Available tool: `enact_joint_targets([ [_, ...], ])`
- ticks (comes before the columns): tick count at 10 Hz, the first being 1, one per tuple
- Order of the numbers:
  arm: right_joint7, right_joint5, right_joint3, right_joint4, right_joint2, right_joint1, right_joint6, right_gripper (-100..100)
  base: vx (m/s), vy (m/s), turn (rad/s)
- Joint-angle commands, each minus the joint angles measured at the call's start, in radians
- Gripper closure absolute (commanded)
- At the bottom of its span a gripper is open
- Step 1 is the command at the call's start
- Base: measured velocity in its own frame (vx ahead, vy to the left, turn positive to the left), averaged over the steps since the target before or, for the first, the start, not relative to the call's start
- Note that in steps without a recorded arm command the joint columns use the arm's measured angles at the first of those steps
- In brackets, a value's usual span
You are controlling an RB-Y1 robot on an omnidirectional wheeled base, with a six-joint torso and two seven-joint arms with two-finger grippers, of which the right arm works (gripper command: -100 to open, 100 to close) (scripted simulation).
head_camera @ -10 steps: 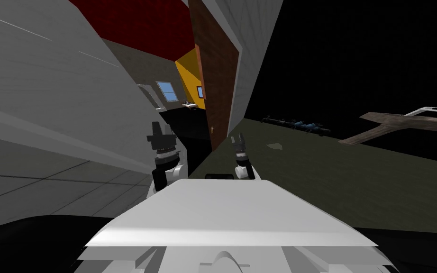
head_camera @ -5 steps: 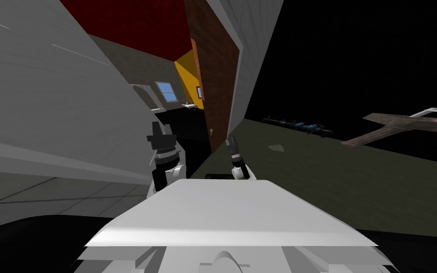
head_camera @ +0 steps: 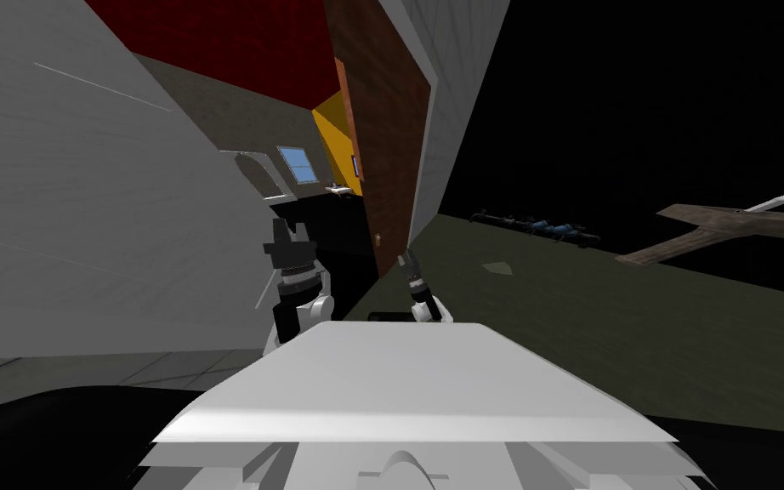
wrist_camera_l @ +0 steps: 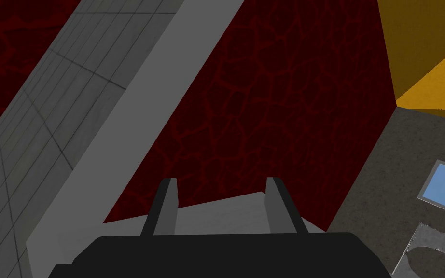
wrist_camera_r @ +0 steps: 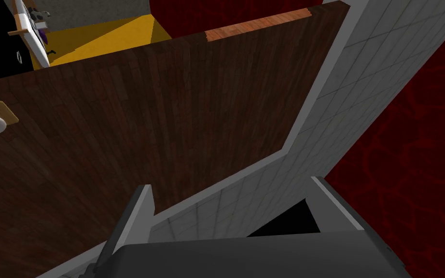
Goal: Push the door open
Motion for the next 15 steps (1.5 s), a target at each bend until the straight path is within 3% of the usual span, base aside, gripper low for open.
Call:
enact_joint_targets([
  [1,0.0,0.002,0.022,0.035,-0.004,-0.013,-0.008,-100,0.109,0.003,0.0],
  [10,-0.001,0.01,0.129,0.21,-0.021,-0.082,-0.045,-100,0.098,-0.01,-0.003],
  [13,-0.001,0.015,0.186,0.304,-0.029,-0.119,-0.065,-100,0.152,-0.012,-0.004],
  [15,-0.001,0.016,0.208,0.34,-0.032,-0.134,-0.073,-100,0.13,0.002,-0.003],
])
